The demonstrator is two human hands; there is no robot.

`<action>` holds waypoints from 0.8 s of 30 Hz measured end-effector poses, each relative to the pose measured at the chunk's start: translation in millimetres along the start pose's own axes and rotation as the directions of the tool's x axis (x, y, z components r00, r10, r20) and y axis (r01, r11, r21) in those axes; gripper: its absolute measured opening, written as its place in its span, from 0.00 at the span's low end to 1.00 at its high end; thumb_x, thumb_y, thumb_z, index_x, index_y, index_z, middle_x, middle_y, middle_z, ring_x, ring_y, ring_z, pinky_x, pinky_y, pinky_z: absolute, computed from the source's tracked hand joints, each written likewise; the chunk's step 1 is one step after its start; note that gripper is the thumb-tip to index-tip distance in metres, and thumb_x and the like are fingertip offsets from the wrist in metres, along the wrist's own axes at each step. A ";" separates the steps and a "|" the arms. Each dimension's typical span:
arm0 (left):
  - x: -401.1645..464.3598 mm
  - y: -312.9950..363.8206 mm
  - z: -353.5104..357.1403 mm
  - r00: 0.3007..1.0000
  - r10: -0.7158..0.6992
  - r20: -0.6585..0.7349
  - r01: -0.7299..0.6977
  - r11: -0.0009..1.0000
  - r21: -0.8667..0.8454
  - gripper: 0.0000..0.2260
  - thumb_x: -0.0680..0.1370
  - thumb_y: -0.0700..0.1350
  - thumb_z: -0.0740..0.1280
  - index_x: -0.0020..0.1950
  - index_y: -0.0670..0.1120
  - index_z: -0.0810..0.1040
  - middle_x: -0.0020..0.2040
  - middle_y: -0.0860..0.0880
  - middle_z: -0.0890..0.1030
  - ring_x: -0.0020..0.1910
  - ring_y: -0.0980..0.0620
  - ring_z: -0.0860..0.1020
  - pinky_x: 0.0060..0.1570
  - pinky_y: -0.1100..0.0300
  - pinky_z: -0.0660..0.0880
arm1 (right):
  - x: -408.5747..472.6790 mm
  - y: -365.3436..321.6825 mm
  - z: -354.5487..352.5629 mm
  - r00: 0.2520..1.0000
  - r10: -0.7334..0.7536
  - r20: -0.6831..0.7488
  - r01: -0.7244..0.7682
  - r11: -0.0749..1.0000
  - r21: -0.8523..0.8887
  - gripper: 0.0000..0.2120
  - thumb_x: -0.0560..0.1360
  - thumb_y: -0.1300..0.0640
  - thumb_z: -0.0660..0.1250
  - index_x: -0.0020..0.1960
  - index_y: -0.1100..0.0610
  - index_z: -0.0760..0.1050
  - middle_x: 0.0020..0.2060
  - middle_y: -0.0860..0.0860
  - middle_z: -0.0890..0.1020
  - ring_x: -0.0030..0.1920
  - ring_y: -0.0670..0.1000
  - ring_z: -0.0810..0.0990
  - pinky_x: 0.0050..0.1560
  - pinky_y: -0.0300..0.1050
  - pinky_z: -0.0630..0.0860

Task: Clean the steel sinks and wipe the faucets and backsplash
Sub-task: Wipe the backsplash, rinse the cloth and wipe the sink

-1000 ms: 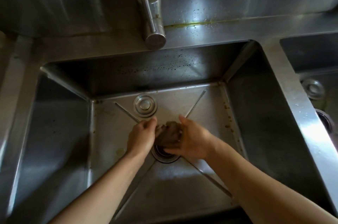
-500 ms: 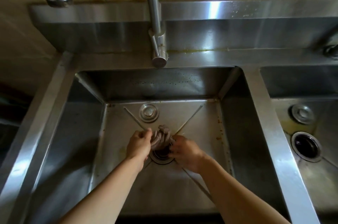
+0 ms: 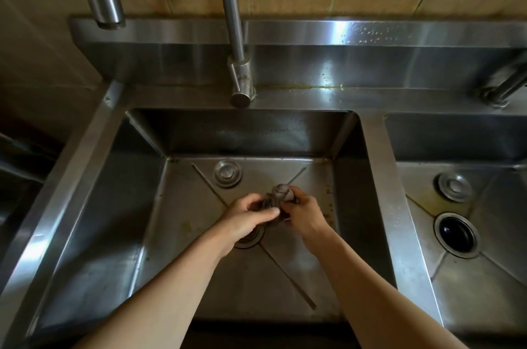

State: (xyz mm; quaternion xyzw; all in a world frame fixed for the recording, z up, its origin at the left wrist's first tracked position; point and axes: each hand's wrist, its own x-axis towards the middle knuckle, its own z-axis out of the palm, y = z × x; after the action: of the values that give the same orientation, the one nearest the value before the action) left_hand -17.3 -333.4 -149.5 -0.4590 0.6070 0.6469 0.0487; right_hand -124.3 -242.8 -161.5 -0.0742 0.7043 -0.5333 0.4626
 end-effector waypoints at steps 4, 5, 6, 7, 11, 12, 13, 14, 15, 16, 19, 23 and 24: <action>-5.3 13.8 -5.4 0.996 -0.008 -0.085 0.014 0.998 0.067 0.20 0.71 0.42 0.75 0.60 0.48 0.73 0.54 0.50 0.79 0.54 0.51 0.76 0.53 0.61 0.70 | -17.7 -16.9 -6.9 0.999 -0.012 0.042 0.010 0.999 0.044 0.13 0.80 0.67 0.56 0.62 0.56 0.68 0.54 0.54 0.78 0.46 0.47 0.78 0.34 0.32 0.76; -8.0 15.4 -8.6 0.995 -0.019 -0.095 0.020 1.000 0.015 0.18 0.72 0.41 0.73 0.61 0.46 0.75 0.54 0.48 0.80 0.54 0.50 0.77 0.52 0.60 0.72 | -23.9 -21.2 -9.0 0.999 -0.014 0.049 0.012 0.999 0.042 0.11 0.80 0.66 0.56 0.61 0.56 0.66 0.52 0.53 0.77 0.46 0.47 0.78 0.34 0.34 0.76; -12.1 16.9 -12.6 0.995 -0.047 -0.092 0.041 0.997 -0.071 0.16 0.74 0.40 0.71 0.61 0.44 0.76 0.54 0.46 0.81 0.53 0.48 0.78 0.55 0.57 0.73 | -29.5 -25.0 -10.9 0.998 -0.025 0.052 0.023 0.999 0.036 0.11 0.80 0.65 0.56 0.61 0.57 0.66 0.52 0.53 0.77 0.47 0.48 0.78 0.34 0.35 0.76; -16.8 17.7 -17.2 0.993 -0.079 -0.085 0.064 0.984 -0.167 0.14 0.75 0.39 0.70 0.60 0.43 0.77 0.52 0.45 0.82 0.54 0.45 0.78 0.59 0.52 0.73 | -36.4 -31.4 -11.7 0.998 -0.048 0.050 0.046 0.999 0.028 0.10 0.80 0.66 0.56 0.60 0.58 0.66 0.52 0.54 0.78 0.48 0.49 0.79 0.35 0.36 0.76; -43.9 20.9 -31.6 0.998 -0.067 -0.017 0.049 0.853 -0.519 0.07 0.77 0.37 0.64 0.53 0.42 0.78 0.41 0.46 0.84 0.46 0.47 0.79 0.60 0.51 0.70 | -55.8 -46.2 -11.8 0.994 -0.106 0.026 0.104 0.993 0.051 0.12 0.78 0.72 0.55 0.49 0.57 0.71 0.51 0.60 0.79 0.49 0.56 0.80 0.39 0.45 0.79; -51.1 21.6 -33.6 0.999 -0.045 -0.014 0.028 0.814 -0.580 0.06 0.77 0.38 0.63 0.52 0.42 0.78 0.40 0.46 0.84 0.44 0.47 0.80 0.56 0.53 0.73 | -61.7 -48.5 -10.8 0.995 -0.099 0.017 0.097 0.993 0.071 0.14 0.77 0.73 0.55 0.46 0.56 0.71 0.48 0.60 0.79 0.47 0.56 0.80 0.37 0.44 0.79; -58.9 22.5 -35.4 1.000 -0.013 -0.019 -0.002 0.788 -0.615 0.07 0.77 0.38 0.63 0.52 0.42 0.78 0.41 0.46 0.84 0.44 0.48 0.80 0.50 0.55 0.75 | -70.0 -51.2 -9.0 0.996 -0.091 0.006 0.090 0.991 0.095 0.15 0.77 0.74 0.54 0.45 0.56 0.71 0.45 0.58 0.78 0.45 0.55 0.79 0.34 0.43 0.78; -66.6 24.9 -36.5 0.999 0.019 -0.028 -0.032 0.771 -0.635 0.07 0.78 0.38 0.62 0.54 0.42 0.77 0.42 0.45 0.84 0.43 0.48 0.81 0.44 0.56 0.78 | -77.9 -53.1 -7.6 0.997 -0.080 -0.013 0.081 0.989 0.125 0.15 0.77 0.73 0.54 0.46 0.56 0.72 0.44 0.57 0.78 0.44 0.55 0.79 0.33 0.43 0.77; -74.1 27.2 -38.0 0.998 0.044 -0.045 -0.063 0.760 -0.647 0.08 0.79 0.38 0.61 0.56 0.42 0.77 0.44 0.45 0.84 0.43 0.47 0.81 0.39 0.57 0.79 | -86.6 -55.3 -5.9 0.998 -0.061 -0.035 0.066 0.985 0.160 0.14 0.77 0.72 0.55 0.48 0.56 0.73 0.44 0.57 0.79 0.45 0.55 0.79 0.36 0.45 0.78; -82.8 31.4 -39.7 0.996 0.067 -0.060 -0.090 0.749 -0.657 0.10 0.79 0.38 0.61 0.58 0.43 0.76 0.46 0.44 0.83 0.43 0.47 0.81 0.36 0.58 0.80 | -97.6 -59.0 -4.7 0.998 -0.046 -0.052 0.055 0.979 0.195 0.12 0.78 0.69 0.57 0.52 0.55 0.73 0.45 0.56 0.80 0.46 0.55 0.80 0.41 0.48 0.79; -99.3 43.7 -39.8 0.992 0.118 -0.041 -0.113 0.714 -0.691 0.12 0.78 0.35 0.60 0.60 0.45 0.74 0.49 0.43 0.82 0.43 0.47 0.82 0.33 0.58 0.79 | -119.5 -67.8 -1.7 0.999 -0.004 0.042 -0.006 0.969 0.246 0.10 0.78 0.61 0.62 0.58 0.53 0.72 0.46 0.54 0.80 0.45 0.52 0.79 0.47 0.50 0.73; -132.6 64.1 -24.6 0.988 0.119 0.094 -0.006 0.652 -0.759 0.11 0.80 0.39 0.59 0.59 0.40 0.76 0.51 0.40 0.81 0.47 0.44 0.80 0.48 0.53 0.77 | -148.4 -84.4 10.1 0.999 -0.051 0.009 0.045 0.945 0.324 0.10 0.75 0.71 0.62 0.43 0.59 0.76 0.37 0.56 0.81 0.36 0.52 0.79 0.40 0.47 0.74; -136.6 66.4 -21.7 0.989 0.098 0.109 0.019 0.654 -0.756 0.11 0.80 0.41 0.58 0.58 0.39 0.76 0.53 0.39 0.81 0.49 0.42 0.79 0.53 0.51 0.74 | -150.5 -87.2 10.4 0.997 -0.052 -0.056 0.069 0.929 0.364 0.09 0.75 0.72 0.62 0.45 0.61 0.77 0.38 0.57 0.82 0.38 0.54 0.80 0.42 0.49 0.77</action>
State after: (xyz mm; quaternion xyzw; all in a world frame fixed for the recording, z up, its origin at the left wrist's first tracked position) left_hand 31.5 -301.1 -7.7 -0.3780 0.2882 0.8718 -0.1181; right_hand -66.1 -196.6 -3.9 0.0035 0.6006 -0.6704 0.4356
